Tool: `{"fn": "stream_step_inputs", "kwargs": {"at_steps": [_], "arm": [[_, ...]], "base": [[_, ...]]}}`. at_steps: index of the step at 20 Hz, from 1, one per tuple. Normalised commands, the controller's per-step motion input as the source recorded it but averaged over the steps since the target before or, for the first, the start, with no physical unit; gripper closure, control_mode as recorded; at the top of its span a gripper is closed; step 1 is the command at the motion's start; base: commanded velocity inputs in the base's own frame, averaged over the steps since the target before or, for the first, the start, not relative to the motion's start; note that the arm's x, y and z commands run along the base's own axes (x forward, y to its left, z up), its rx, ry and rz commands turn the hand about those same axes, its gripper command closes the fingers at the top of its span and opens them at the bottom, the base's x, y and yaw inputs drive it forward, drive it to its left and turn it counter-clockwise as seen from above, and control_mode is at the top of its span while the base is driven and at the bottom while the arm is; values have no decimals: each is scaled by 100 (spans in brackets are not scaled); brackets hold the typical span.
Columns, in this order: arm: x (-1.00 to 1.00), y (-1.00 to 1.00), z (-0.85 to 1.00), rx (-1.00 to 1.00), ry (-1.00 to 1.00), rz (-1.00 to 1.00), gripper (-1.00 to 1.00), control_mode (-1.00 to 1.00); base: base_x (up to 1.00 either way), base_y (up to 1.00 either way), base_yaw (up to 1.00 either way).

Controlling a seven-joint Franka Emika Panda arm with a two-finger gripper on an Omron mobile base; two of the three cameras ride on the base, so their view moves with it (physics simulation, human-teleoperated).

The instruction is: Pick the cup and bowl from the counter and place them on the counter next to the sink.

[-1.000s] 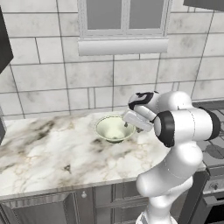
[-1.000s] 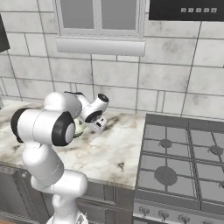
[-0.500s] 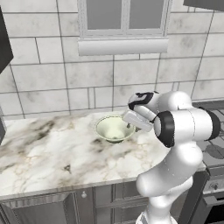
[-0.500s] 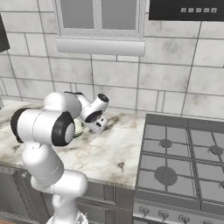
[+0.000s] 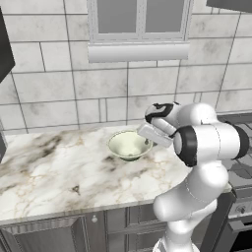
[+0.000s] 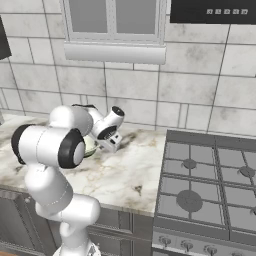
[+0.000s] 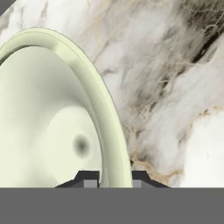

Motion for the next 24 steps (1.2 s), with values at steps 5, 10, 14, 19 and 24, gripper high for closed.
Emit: {"fn": "stream_step_inputs", "kwargs": {"at_steps": [5,10,14,19,24], "arm": [[-29,-27,28,0,0,-11,100,-100],[-45,-33,42,0,0,-7,100,-100],[-37,-22,30,1,-1,-4,100,-100],[-30,-23,51,7,-1,-1,100,-100],[-51,-8,69,6,0,0,100,-100]], "base": [[0,0,0],[0,0,0],[0,0,0],[0,0,0],[0,0,0]]}}
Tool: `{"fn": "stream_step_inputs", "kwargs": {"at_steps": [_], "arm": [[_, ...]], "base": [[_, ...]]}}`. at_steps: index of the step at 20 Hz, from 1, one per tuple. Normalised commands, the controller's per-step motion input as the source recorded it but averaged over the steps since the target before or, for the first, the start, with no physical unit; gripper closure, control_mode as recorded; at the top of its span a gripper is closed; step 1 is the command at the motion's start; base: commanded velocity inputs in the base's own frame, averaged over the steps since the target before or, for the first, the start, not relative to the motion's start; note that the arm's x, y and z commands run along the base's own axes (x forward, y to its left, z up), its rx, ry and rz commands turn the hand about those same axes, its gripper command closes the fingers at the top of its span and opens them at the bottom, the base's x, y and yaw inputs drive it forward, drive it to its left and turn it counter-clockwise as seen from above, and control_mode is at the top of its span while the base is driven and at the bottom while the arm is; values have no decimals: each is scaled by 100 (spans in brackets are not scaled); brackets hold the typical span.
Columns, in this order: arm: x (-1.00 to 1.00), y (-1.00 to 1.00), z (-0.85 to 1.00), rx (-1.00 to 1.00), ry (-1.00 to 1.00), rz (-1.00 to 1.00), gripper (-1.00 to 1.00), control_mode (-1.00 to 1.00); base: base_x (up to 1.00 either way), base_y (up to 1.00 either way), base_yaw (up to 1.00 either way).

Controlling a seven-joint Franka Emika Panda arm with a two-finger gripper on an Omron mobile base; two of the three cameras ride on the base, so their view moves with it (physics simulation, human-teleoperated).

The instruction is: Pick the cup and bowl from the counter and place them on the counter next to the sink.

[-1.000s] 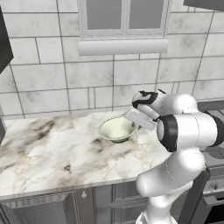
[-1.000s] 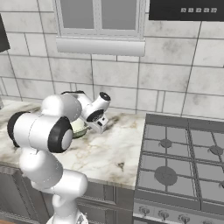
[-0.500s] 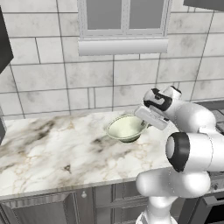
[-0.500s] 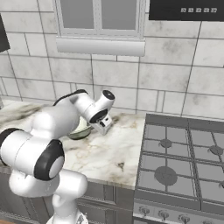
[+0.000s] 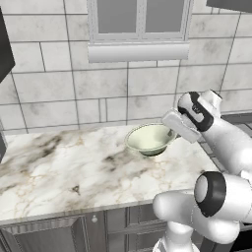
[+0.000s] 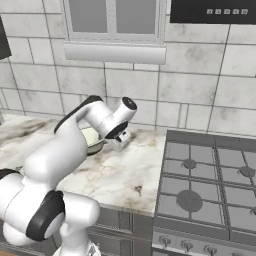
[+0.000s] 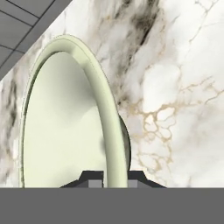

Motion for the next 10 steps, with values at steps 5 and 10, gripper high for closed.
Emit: {"fn": "stream_step_inputs", "kwargs": {"at_steps": [5,10], "arm": [[-56,-3,67,7,0,0,100,-100],[-66,-6,5,7,-2,0,100,-100]], "base": [[0,0,0],[0,0,0]]}}
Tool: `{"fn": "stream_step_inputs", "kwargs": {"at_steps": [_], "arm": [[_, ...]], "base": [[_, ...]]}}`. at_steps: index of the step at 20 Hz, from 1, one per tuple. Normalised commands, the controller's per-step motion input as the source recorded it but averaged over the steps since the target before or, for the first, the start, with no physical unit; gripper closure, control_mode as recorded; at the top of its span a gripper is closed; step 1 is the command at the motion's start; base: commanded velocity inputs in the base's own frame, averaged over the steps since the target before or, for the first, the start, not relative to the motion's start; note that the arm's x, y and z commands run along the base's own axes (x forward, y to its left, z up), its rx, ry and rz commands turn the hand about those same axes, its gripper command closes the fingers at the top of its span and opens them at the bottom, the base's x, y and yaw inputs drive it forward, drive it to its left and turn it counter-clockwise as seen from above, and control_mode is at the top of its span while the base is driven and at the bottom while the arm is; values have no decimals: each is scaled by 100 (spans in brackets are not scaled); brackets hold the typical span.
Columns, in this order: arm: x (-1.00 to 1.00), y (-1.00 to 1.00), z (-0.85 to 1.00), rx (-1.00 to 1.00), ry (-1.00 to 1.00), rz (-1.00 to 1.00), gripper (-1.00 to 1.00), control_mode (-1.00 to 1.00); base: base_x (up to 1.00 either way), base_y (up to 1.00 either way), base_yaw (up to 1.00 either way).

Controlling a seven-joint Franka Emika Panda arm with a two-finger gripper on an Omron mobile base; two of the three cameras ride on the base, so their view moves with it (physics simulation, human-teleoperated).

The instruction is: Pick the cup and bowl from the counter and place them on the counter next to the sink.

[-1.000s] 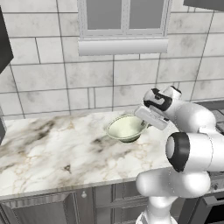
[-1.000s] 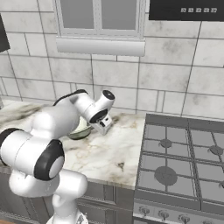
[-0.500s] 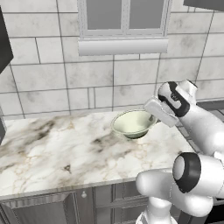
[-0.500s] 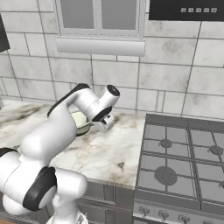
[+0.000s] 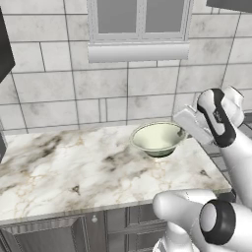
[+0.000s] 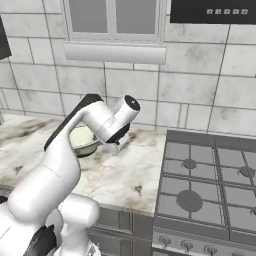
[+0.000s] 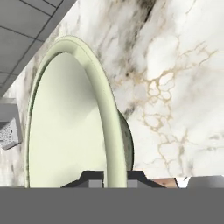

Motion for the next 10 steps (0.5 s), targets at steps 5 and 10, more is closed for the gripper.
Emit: {"fn": "stream_step_inputs", "kwargs": {"at_steps": [5,10], "arm": [[-53,5,-8,14,0,3,100,-100],[-55,12,0,21,0,4,100,-100]], "base": [[0,0,0],[0,0,0]]}}
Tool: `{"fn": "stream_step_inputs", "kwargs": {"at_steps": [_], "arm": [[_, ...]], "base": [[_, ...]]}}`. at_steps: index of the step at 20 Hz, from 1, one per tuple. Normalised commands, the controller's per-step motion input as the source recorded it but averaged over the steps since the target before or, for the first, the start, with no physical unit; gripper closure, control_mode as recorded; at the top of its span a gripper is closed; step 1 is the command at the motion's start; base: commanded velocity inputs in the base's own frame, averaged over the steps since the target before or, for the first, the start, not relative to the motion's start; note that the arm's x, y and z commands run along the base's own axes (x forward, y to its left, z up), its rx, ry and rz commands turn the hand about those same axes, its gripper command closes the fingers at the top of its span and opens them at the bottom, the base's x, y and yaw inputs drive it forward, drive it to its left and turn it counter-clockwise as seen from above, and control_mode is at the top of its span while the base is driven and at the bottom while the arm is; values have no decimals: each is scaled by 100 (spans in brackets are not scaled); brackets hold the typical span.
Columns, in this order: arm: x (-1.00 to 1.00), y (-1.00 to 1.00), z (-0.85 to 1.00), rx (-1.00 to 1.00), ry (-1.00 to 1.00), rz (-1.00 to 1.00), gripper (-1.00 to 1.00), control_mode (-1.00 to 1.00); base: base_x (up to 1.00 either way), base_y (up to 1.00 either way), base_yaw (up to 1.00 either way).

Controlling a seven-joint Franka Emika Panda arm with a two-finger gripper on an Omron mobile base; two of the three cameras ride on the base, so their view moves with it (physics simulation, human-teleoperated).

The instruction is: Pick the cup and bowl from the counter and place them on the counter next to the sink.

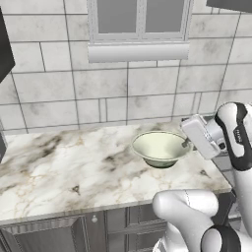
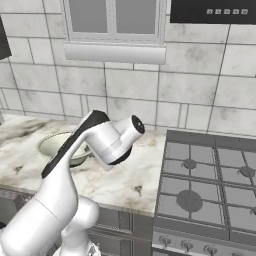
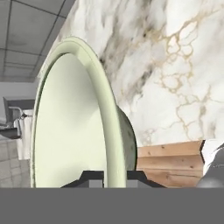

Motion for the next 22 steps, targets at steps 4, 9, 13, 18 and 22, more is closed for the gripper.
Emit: {"fn": "stream_step_inputs", "kwargs": {"at_steps": [4,9,13,18,22], "arm": [[-62,1,0,10,-1,6,100,-100],[-25,0,0,1,0,2,100,-100],[0,0,0,0,0,0,100,-100],[0,0,0,0,0,0,100,-100],[0,0,0,0,0,0,100,100]], "base": [[0,0,0],[0,0,0],[0,0,0],[0,0,0],[0,0,0]]}}
